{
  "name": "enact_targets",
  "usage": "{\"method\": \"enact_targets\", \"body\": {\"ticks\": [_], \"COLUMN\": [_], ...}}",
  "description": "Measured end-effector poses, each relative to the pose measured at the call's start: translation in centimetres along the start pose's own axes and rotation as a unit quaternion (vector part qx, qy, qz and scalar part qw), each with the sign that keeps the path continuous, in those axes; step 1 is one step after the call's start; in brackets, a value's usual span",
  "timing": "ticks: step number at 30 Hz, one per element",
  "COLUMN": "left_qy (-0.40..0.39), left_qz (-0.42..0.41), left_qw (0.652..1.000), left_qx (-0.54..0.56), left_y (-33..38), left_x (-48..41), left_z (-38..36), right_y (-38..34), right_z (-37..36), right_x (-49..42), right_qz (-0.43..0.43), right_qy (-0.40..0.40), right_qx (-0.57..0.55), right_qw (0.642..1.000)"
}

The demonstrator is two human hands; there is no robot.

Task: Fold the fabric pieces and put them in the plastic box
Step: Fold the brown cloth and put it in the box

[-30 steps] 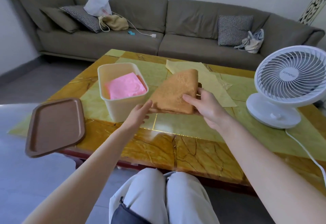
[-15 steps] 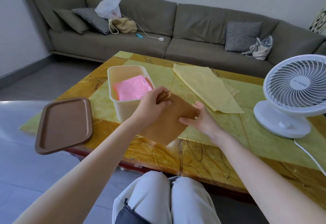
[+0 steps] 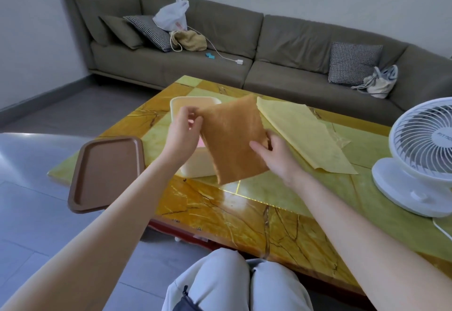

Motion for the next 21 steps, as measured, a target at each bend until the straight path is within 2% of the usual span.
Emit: {"method": "enact_targets", "body": {"ticks": [2,5,8,11,12,15,17,21], "left_qy": [0.025,-0.009,-0.036,-0.023,-0.016,-0.006,0.003,0.018], "left_qz": [0.016,0.065,0.082,0.081,0.079,0.073,0.061,0.038], "left_qw": [0.994,0.971,0.963,0.966,0.968,0.973,0.974,0.968], "left_qx": [-0.106,-0.230,-0.253,-0.244,-0.238,-0.219,-0.219,-0.248], "left_y": [-2.3,-5.5,-6.5,-7.0,-7.1,-7.6,-7.8,-7.8], "left_x": [-1.2,-2.2,-2.9,-3.3,-3.3,-2.8,-2.7,-2.7], "left_z": [1.4,2.1,1.8,2.0,2.0,1.8,1.7,1.5], "right_y": [-2.2,-5.0,-6.2,-5.2,-4.3,-1.3,-0.4,-1.1], "right_z": [-0.1,-0.8,-1.7,-4.0,-5.0,-8.1,-9.2,-11.2], "right_x": [-2.0,-5.0,-8.1,-10.3,-10.5,-10.3,-10.0,-9.7], "right_qz": [0.035,0.060,0.034,-0.026,-0.048,-0.049,-0.011,0.129], "right_qy": [0.019,0.035,0.054,0.040,0.022,-0.039,-0.045,-0.086], "right_qx": [0.052,0.057,-0.005,-0.051,-0.028,0.178,0.250,0.331], "right_qw": [0.998,0.996,0.998,0.998,0.998,0.982,0.967,0.931]}}
Point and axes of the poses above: each hand's wrist, its own x-axis away from the middle knuckle, its own z-axis out of the back of the hand, y = z × x, the point moved 8 cm from there along -x, towards the middle knuckle, and after that the axes turned 5 degrees about y, right-handed, at the moved point
